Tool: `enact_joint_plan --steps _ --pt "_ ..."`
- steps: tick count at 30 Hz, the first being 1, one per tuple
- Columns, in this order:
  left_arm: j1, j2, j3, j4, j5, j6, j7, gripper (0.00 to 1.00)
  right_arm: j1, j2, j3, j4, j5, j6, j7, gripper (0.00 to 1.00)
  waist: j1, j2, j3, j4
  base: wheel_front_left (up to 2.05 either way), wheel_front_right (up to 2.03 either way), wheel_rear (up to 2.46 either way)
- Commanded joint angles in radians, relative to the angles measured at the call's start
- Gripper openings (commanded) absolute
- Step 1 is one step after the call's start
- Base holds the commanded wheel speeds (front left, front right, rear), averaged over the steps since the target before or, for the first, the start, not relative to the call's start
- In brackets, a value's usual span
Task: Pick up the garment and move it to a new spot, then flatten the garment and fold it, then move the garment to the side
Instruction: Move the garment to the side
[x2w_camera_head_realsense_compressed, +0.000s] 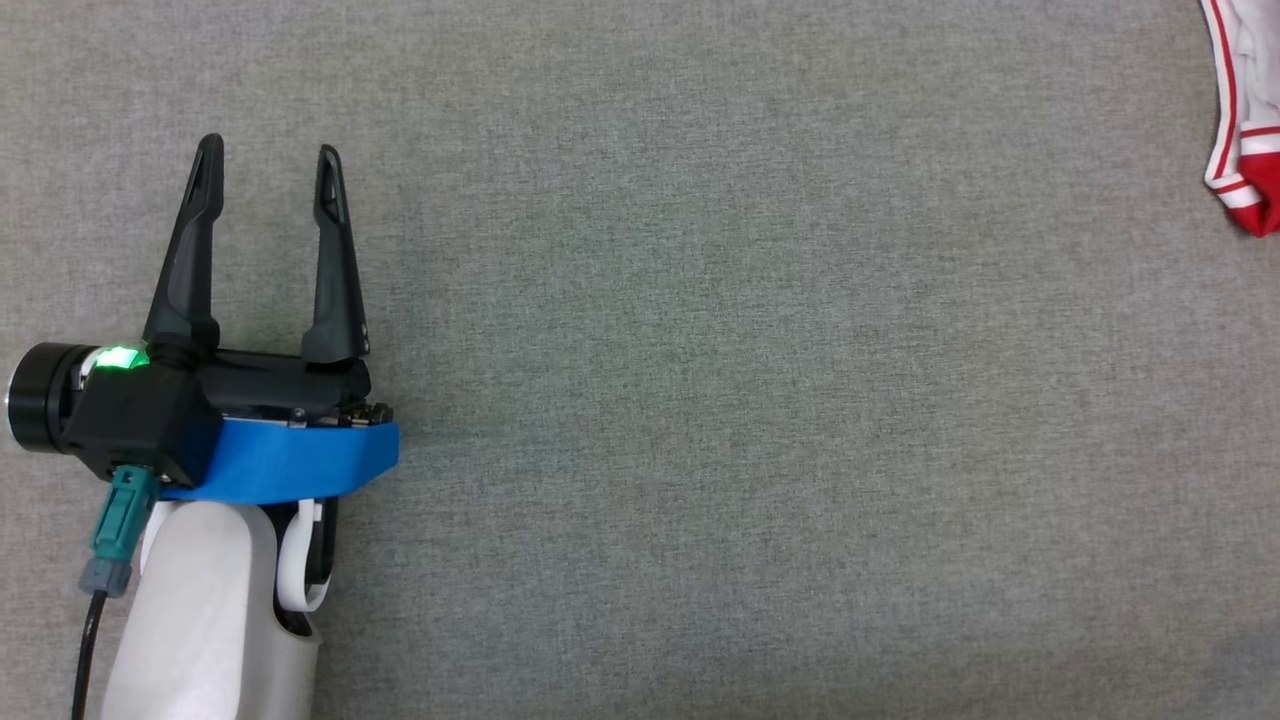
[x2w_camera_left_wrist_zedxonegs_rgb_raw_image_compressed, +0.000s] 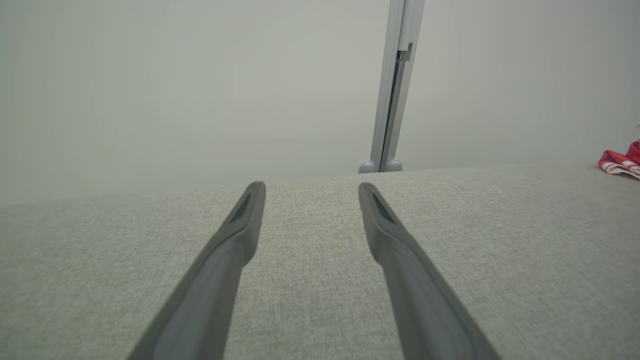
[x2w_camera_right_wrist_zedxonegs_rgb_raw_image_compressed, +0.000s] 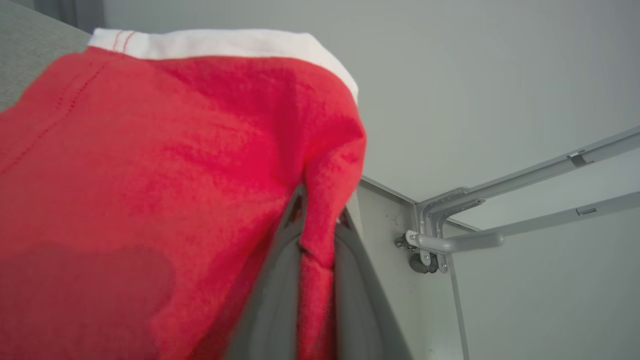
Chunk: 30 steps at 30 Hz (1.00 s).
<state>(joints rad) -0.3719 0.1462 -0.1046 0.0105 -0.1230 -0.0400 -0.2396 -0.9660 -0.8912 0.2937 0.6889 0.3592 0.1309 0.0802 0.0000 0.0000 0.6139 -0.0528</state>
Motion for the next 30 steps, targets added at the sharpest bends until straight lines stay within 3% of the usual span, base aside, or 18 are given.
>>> enact_joint_plan --steps 1,2,3,15,30 --pt "-0.015 0.001 0.002 0.002 -0.004 0.006 -0.005 1.00 -0.016 -0.006 0.001 0.011 -0.002 0.000 0.005 0.18 0.0000 0.0000 0.002 0.003 0.00 0.00 0.00" --pt "-0.015 0.001 0.002 0.002 -0.006 0.005 -0.006 1.00 -0.023 -0.002 -0.003 0.018 -0.006 0.000 -0.001 0.48 0.0000 0.0000 0.003 0.005 0.00 0.00 0.00" --pt "-0.014 0.001 0.002 0.003 -0.007 0.007 -0.007 1.00 -0.031 0.002 -0.009 0.026 -0.010 0.000 -0.006 1.00 0.0000 0.0000 0.004 0.006 0.00 0.00 0.00" --pt "0.027 0.002 0.017 0.050 -0.026 0.021 -0.018 1.00 -0.041 0.092 -0.078 0.079 -0.101 0.000 -0.146 1.00 0.0000 0.0000 -0.085 0.007 0.00 0.00 0.00" --pt "0.188 0.009 0.049 0.111 -0.066 0.034 -0.025 1.00 0.130 0.383 -0.034 -0.006 -0.039 0.000 -0.307 1.00 0.0000 0.0000 -0.338 0.007 0.00 0.00 0.00"
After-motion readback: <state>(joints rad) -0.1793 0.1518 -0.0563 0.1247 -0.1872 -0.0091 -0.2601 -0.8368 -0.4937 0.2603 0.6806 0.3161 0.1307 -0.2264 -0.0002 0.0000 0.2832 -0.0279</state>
